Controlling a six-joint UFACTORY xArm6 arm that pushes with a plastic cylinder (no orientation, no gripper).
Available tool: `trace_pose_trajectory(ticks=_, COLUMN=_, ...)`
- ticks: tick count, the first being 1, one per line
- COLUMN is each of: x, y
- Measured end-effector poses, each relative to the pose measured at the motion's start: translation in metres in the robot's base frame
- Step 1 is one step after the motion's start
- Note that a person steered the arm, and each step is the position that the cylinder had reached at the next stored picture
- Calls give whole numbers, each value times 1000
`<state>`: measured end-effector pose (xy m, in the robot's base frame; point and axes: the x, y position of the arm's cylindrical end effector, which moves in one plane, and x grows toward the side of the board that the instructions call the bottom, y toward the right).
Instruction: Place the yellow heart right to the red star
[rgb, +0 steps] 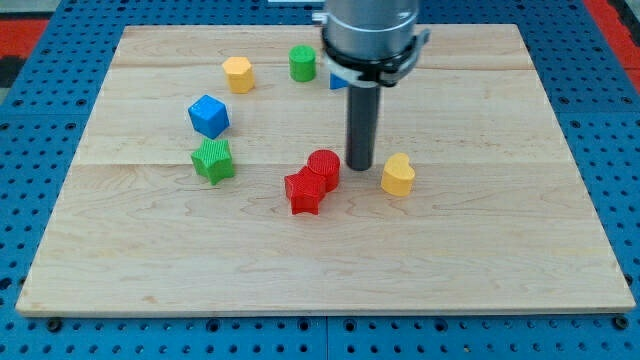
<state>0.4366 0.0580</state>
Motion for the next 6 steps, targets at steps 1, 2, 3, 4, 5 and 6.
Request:
trace_pose_trajectory(ticks=1, x=-20, y=44)
trace_pose_trajectory(ticks=2, x=-2, y=94)
trace_pose_trajectory(ticks=3, x=10, y=55)
trace_pose_trajectory(ticks=4, x=17, y=-10)
trace_pose_trajectory(ticks=5, x=12, y=-27)
trace_pose_trajectory(ticks=6, x=-30, y=1)
